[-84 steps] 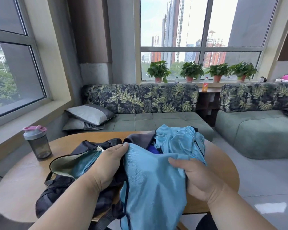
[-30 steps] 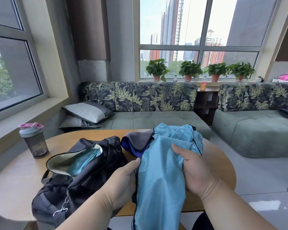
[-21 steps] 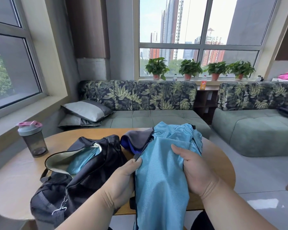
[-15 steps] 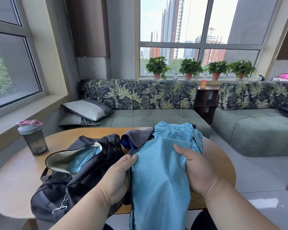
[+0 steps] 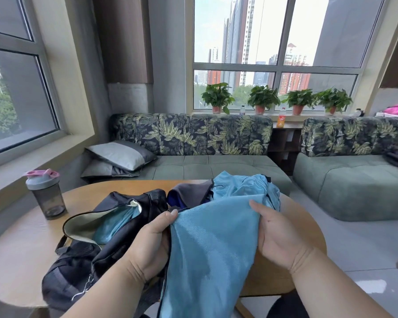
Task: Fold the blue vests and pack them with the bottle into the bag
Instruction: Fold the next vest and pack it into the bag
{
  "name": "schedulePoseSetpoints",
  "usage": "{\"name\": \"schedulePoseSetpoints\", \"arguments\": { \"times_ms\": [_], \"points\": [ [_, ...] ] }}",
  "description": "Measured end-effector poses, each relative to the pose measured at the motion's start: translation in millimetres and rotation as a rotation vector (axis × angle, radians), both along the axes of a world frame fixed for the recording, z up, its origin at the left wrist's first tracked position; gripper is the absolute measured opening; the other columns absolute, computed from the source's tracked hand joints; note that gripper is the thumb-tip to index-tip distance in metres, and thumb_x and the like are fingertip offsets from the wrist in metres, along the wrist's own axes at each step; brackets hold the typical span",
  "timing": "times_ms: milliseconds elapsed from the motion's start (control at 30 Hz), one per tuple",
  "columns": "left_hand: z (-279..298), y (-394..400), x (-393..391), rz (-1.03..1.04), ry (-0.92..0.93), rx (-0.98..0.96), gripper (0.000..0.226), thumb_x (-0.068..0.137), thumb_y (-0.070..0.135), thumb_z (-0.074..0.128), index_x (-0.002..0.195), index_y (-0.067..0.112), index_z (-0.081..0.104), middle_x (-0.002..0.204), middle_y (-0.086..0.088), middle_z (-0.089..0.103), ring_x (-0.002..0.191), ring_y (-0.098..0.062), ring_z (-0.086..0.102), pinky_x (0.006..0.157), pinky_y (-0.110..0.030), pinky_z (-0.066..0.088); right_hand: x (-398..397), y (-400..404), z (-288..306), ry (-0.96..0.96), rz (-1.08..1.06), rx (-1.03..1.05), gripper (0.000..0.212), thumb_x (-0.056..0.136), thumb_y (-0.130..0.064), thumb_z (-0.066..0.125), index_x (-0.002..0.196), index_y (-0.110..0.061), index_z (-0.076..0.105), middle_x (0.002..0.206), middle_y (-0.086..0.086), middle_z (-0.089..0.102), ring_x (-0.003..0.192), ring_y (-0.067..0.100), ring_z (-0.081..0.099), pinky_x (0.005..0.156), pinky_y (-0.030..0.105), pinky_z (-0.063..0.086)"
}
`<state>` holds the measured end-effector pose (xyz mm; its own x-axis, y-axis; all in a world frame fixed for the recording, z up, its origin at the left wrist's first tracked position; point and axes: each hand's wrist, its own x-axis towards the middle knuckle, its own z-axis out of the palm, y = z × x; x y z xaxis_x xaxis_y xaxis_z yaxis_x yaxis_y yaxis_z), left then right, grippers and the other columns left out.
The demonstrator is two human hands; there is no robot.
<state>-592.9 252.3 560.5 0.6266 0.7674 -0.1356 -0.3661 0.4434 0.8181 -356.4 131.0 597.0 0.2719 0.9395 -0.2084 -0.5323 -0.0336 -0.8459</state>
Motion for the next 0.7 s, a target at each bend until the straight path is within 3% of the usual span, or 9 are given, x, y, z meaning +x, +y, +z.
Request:
{"name": "schedulePoseSetpoints", "arguments": {
  "times_ms": [67,200,367,500,600,700],
  "points": [
    [2,-7,5,0.004,-0.009,-0.064,0.057,0.094,0.028,0.064,0.137,-0.009,0.057,0.137,-0.031,0.063,0.109,-0.037,0.07,0.09,-0.044,0.061,-9,-2,-15,-0.016,0.042,-0.081,0.039,0.101,-0.022,0.058,0.134,-0.003,0.069,0.132,0.021,0.07,0.123,0.034,0.068,0.111,0.049,0.048],
    [3,-13,8,0.014,0.016,-0.125,0.043,0.104,0.026,0.053,0.128,-0.006,0.069,0.125,-0.027,0.072,0.105,-0.038,0.075,0.091,-0.046,0.057,-13,-5,-23,-0.092,0.096,-0.102,0.041,0.089,-0.006,0.065,0.127,0.007,0.07,0.126,0.027,0.071,0.115,0.039,0.071,0.099,0.047,0.059],
    [-6,-5,8,0.104,0.076,-0.142,0.041,0.106,0.025,0.052,0.124,-0.007,0.071,0.123,-0.028,0.072,0.119,-0.046,0.068,0.107,-0.053,0.051,-21,-10,-24,-0.042,0.165,-0.035,0.039,0.087,-0.01,0.075,0.124,-0.001,0.075,0.133,0.024,0.069,0.126,0.039,0.066,0.112,0.051,0.049],
    [-17,-2,14,0.171,0.152,-0.074,0.024,0.102,0.006,0.054,0.122,-0.004,0.062,0.12,-0.031,0.067,0.101,-0.039,0.067,0.097,-0.049,0.052,-35,-14,-32,-0.053,0.196,-0.075,0.05,0.076,-0.006,0.081,0.123,0.007,0.072,0.13,0.03,0.068,0.115,0.04,0.07,0.101,0.049,0.057],
    [-19,0,15,0.147,0.163,-0.092,0.039,0.096,0.001,0.062,0.135,-0.004,0.057,0.131,-0.03,0.067,0.111,-0.04,0.067,0.104,-0.054,0.051,-33,-11,-21,0.003,0.092,-0.045,0.033,0.085,-0.006,0.071,0.115,0.006,0.076,0.124,0.029,0.071,0.102,0.038,0.074,0.089,0.047,0.06],
    [-15,-6,14,0.035,0.163,-0.117,0.051,0.09,0.01,0.069,0.14,0.001,0.06,0.133,-0.023,0.069,0.128,-0.042,0.064,0.112,-0.054,0.049,-30,-7,-9,0.066,0.019,-0.009,0.034,0.083,-0.012,0.068,0.111,0.002,0.079,0.121,0.026,0.073,0.097,0.037,0.075,0.09,0.046,0.057]
  ]
}}
